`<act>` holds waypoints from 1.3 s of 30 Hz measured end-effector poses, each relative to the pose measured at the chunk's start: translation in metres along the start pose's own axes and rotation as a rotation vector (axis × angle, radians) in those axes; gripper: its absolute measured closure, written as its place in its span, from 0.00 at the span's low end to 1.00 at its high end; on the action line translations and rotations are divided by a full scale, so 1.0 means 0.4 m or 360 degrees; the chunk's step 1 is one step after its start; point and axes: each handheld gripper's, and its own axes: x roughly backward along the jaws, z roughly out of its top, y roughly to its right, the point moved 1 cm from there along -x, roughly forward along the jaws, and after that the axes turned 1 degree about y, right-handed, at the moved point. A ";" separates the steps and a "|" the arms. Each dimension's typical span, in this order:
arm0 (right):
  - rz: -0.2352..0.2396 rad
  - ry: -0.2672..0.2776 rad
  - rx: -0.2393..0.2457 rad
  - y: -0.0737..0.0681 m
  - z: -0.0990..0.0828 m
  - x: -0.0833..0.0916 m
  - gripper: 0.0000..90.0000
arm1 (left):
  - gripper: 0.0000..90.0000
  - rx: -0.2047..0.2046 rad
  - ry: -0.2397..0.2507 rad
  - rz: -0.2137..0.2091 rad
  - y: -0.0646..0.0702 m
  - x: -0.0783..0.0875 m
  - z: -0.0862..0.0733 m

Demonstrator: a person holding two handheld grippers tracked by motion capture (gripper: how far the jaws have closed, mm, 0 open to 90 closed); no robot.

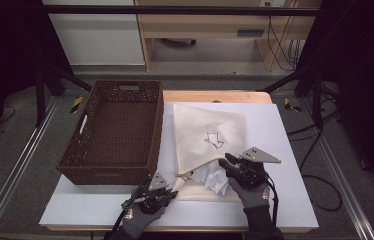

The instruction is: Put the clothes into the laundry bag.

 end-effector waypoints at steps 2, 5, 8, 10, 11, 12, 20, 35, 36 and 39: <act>-0.0030 -0.0023 0.0022 -0.008 0.001 0.010 0.61 | 0.93 0.0014 0.0018 -0.0011 -0.003 -0.001 -0.004; -0.0084 -0.0023 0.0037 -0.014 -0.001 0.030 0.56 | 0.93 0.0025 0.0040 -0.0030 -0.006 -0.002 -0.007; -0.0105 -0.0008 0.0022 -0.019 -0.011 0.056 0.53 | 0.93 -0.0023 0.0040 0.0000 0.000 -0.003 -0.007; -0.0113 -0.0009 0.0006 -0.024 -0.020 0.071 0.53 | 0.93 -0.0049 0.0040 0.0020 0.005 -0.004 -0.006; -0.0104 -0.0018 0.0003 -0.029 -0.024 0.077 0.53 | 0.93 -0.0056 0.0038 0.0026 0.007 -0.004 -0.006; -0.0087 -0.0036 -0.0003 -0.035 -0.028 0.082 0.53 | 0.93 -0.0057 0.0039 0.0028 0.008 -0.004 -0.006; -0.0088 -0.0206 -0.0001 -0.057 -0.078 0.058 0.62 | 0.93 -0.0048 0.0036 0.0018 0.005 -0.004 -0.006; -0.0176 -0.0282 0.0059 -0.053 -0.117 -0.071 0.97 | 0.93 -0.0063 0.0032 0.0019 0.005 -0.004 -0.004; -0.0176 -0.0282 0.0059 -0.053 -0.117 -0.071 0.97 | 0.93 -0.0063 0.0032 0.0019 0.005 -0.004 -0.004; -0.0234 -0.0277 0.0081 -0.057 -0.104 -0.113 0.97 | 0.93 -0.0065 0.0030 0.0018 0.006 -0.004 -0.004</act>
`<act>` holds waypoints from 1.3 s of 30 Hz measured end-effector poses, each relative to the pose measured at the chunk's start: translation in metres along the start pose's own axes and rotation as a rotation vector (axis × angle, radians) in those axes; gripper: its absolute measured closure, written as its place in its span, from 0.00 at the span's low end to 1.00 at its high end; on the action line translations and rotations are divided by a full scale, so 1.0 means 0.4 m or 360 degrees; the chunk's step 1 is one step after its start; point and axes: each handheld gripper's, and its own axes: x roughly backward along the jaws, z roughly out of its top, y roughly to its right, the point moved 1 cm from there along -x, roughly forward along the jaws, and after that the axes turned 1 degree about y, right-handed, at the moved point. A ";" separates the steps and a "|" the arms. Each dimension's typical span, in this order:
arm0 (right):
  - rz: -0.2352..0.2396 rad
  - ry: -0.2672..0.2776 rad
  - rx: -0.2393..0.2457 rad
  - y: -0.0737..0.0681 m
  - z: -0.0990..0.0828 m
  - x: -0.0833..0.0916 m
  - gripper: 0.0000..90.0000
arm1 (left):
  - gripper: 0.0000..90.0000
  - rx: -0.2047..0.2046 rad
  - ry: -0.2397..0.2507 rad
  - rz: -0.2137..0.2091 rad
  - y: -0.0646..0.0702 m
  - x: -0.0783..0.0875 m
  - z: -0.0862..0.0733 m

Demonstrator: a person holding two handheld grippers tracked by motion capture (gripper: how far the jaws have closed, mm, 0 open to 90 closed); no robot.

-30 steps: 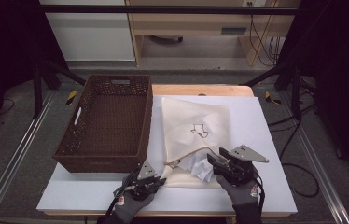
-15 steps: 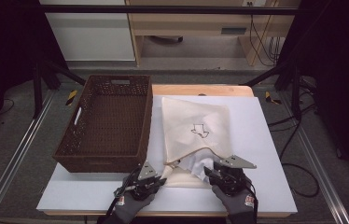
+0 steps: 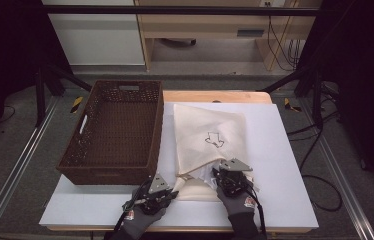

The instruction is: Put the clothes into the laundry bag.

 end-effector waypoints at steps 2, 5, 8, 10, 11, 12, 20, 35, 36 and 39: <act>-0.0024 0.0008 0.0001 -0.006 0.016 -0.021 0.97 | 0.93 -0.0005 -0.0002 0.0006 0.001 0.000 0.000; -0.0054 0.0017 -0.0004 -0.009 0.032 -0.042 0.97 | 0.93 -0.0006 -0.0004 0.0006 0.001 0.000 0.001; -0.0118 0.0027 -0.0018 -0.005 0.046 -0.075 0.97 | 0.93 -0.0004 -0.0004 -0.0001 0.000 0.000 0.001; -0.0155 0.0042 -0.0038 0.003 0.048 -0.094 0.97 | 0.93 -0.0003 -0.0005 -0.0002 0.000 0.000 0.001; -0.0164 0.0047 -0.0043 0.005 0.046 -0.097 0.96 | 0.93 -0.0002 -0.0004 -0.0002 0.000 0.000 0.001; -0.0149 0.0056 -0.0051 0.005 0.044 -0.092 0.93 | 0.93 -0.0003 -0.0003 -0.0001 0.000 0.000 0.001; 0.0014 0.0137 -0.0059 0.007 0.031 0.007 0.65 | 0.93 0.0005 -0.0002 -0.0004 -0.001 0.000 0.000; 0.0023 -0.0061 0.0010 -0.018 -0.050 0.029 0.82 | 0.93 0.0010 0.0000 -0.0004 -0.002 0.000 0.000; -0.0001 -0.0081 0.0023 -0.024 -0.052 0.020 0.87 | 0.93 0.0011 -0.0001 -0.0007 -0.002 0.000 -0.001; -0.0038 -0.0107 0.0044 -0.025 -0.053 -0.001 0.96 | 0.93 0.0016 0.0002 -0.0011 -0.003 0.000 -0.001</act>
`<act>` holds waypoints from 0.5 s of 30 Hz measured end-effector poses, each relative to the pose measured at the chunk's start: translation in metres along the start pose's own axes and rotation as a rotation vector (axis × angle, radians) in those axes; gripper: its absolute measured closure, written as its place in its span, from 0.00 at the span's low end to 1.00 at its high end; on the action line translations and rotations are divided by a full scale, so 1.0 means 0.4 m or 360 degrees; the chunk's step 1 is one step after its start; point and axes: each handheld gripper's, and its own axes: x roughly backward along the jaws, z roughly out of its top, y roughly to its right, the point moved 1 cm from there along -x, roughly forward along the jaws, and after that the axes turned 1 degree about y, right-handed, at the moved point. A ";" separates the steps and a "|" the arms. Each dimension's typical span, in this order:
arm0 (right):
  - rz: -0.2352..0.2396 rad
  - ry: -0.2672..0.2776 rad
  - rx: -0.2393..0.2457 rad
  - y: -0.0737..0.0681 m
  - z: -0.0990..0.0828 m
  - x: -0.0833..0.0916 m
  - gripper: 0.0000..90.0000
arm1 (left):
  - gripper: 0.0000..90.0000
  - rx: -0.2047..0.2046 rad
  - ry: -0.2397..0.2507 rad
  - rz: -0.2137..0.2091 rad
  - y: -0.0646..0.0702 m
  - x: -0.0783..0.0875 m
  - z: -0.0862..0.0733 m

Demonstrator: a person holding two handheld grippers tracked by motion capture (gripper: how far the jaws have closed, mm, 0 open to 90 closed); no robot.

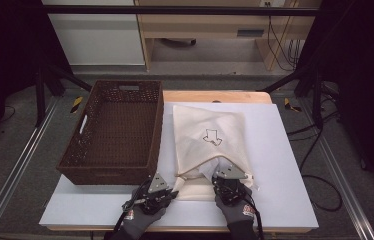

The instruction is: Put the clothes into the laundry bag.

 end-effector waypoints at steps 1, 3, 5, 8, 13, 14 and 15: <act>-0.0022 -0.0025 -0.0004 0.003 0.003 -0.020 0.99 | 0.93 -0.0003 0.0000 0.0003 0.000 0.000 0.000; -0.0023 -0.0032 -0.0010 0.005 0.006 -0.028 1.00 | 0.93 -0.0006 0.0000 0.0006 0.001 0.000 0.000; -0.0026 -0.0029 -0.0027 0.012 0.017 -0.038 1.00 | 0.93 0.0000 0.0001 0.0000 0.000 0.000 0.000; -0.0046 -0.0027 -0.0039 0.015 0.038 -0.055 1.00 | 0.93 0.0010 0.0005 -0.0008 -0.002 0.000 -0.001; -0.0138 0.0029 -0.0066 0.030 0.088 -0.090 1.00 | 0.93 0.0011 0.0002 -0.0013 -0.003 0.000 0.000; -0.0138 0.0029 -0.0066 0.030 0.088 -0.090 1.00 | 0.93 0.0011 0.0002 -0.0013 -0.003 0.000 0.000; -0.0155 0.0030 -0.0074 0.034 0.091 -0.096 1.00 | 0.93 0.0010 0.0001 -0.0013 -0.003 0.000 0.000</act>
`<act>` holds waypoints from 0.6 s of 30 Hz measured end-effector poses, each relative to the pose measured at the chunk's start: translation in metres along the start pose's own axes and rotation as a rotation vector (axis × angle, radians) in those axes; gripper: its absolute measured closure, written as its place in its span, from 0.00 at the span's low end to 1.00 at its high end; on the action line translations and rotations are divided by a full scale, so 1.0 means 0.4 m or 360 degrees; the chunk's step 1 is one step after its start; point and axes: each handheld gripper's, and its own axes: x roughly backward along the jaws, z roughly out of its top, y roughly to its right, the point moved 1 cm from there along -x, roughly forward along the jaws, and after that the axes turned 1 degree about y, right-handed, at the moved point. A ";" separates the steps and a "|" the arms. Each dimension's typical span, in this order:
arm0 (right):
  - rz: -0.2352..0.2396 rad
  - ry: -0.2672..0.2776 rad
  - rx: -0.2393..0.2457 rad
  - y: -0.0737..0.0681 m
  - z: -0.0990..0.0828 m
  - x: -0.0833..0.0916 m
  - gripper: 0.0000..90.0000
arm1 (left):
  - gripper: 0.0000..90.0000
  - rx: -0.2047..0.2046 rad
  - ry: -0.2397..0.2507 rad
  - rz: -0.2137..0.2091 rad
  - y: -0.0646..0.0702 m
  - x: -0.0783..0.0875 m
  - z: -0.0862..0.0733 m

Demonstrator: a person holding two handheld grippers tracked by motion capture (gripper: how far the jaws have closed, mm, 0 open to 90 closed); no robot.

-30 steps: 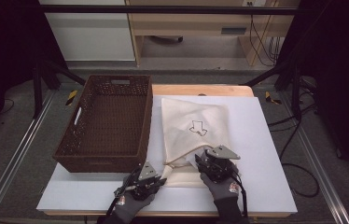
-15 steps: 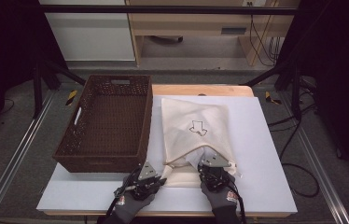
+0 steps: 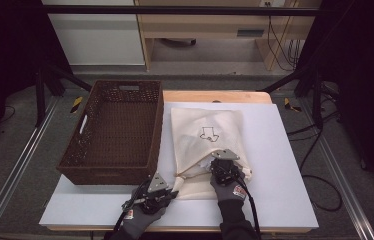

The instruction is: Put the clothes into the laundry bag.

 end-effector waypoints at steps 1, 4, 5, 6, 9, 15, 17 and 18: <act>-0.0013 -0.0002 -0.0001 0.003 -0.001 -0.007 1.00 | 0.93 -0.0001 0.0001 0.0001 0.000 0.000 0.000; -0.0023 -0.0005 0.0001 0.007 -0.010 -0.021 0.99 | 0.93 -0.0001 0.0002 0.0003 0.002 0.000 0.000; -0.0016 0.0001 0.0004 0.008 -0.012 -0.019 0.98 | 0.93 -0.0001 0.0002 0.0004 0.002 0.000 0.000; -0.0003 -0.0002 0.0001 0.008 -0.013 -0.015 0.95 | 0.93 -0.0001 0.0002 0.0003 0.001 0.000 0.000; 0.0042 0.0040 0.0000 0.008 -0.019 0.013 0.86 | 0.93 0.0002 0.0003 0.0002 0.001 0.000 -0.001; 0.0112 0.0110 0.0014 0.028 -0.050 0.098 0.76 | 0.92 0.0038 0.0007 -0.0018 -0.004 0.000 -0.001; 0.0125 0.0139 0.0000 0.042 -0.057 0.133 0.76 | 0.92 0.0065 0.0009 -0.0036 -0.008 0.000 -0.001; 0.0131 0.0165 -0.0014 0.050 -0.060 0.152 0.76 | 0.92 0.0078 0.0013 -0.0039 -0.009 0.000 -0.001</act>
